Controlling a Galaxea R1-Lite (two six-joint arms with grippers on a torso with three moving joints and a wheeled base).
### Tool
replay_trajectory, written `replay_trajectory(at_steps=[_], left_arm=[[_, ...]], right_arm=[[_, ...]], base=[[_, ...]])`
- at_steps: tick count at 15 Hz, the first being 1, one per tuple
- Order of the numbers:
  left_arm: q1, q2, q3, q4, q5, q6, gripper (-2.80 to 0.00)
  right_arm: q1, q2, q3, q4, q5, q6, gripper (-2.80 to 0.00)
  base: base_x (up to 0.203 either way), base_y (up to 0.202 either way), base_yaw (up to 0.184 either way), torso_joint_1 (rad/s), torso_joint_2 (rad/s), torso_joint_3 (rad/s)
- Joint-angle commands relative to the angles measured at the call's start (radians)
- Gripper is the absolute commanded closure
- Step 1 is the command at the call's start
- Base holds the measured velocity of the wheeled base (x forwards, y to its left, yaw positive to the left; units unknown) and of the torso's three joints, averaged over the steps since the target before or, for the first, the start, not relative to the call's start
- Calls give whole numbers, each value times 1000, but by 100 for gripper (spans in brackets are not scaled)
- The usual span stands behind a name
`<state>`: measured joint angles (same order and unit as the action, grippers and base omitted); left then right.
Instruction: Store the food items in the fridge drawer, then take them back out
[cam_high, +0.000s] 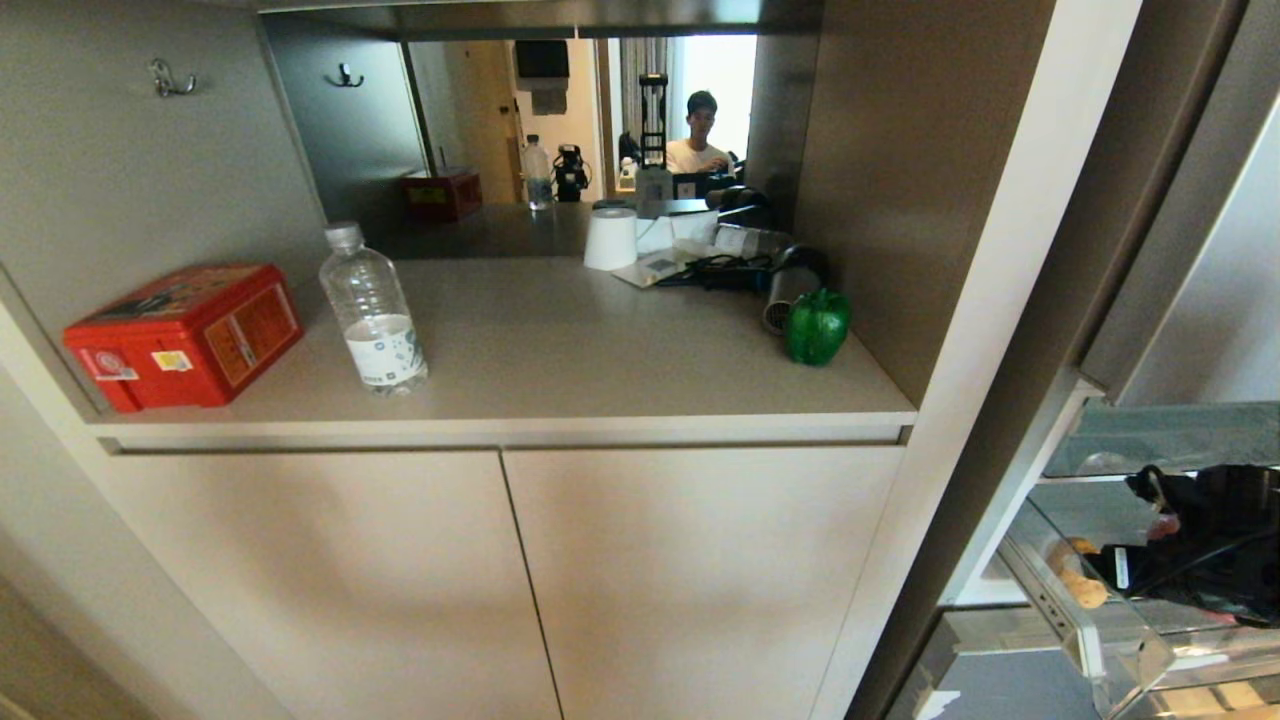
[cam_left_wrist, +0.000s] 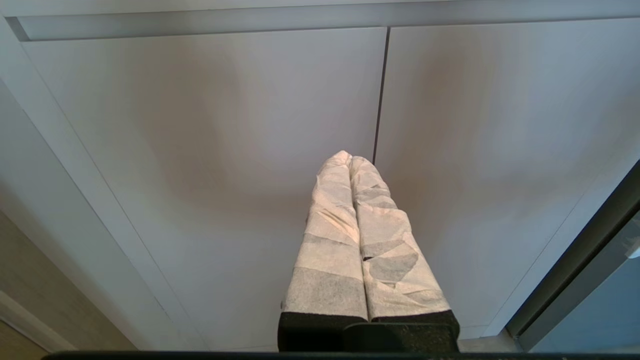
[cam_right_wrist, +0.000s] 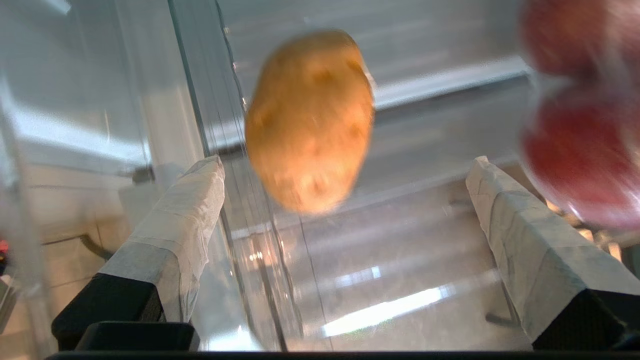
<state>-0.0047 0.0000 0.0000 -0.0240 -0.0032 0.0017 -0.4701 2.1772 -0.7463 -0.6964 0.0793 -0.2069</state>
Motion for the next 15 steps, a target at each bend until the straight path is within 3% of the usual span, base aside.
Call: replay_trajectory(at_steps=[1, 14, 15], left_arm=[[0, 0, 11, -1, 0, 0, 0], [0, 0, 11, -1, 0, 0, 0], [0, 0, 11, -1, 0, 0, 0]], right_arm=[[-7, -58, 34, -3, -1, -2, -280], [-14, -190, 143, 0, -2, 41, -280], [-13, -198, 152, 0, -2, 40, 0]], base=[[0, 0, 0, 0, 0, 0], [0, 0, 0, 0, 0, 0], [0, 0, 0, 0, 0, 0]])
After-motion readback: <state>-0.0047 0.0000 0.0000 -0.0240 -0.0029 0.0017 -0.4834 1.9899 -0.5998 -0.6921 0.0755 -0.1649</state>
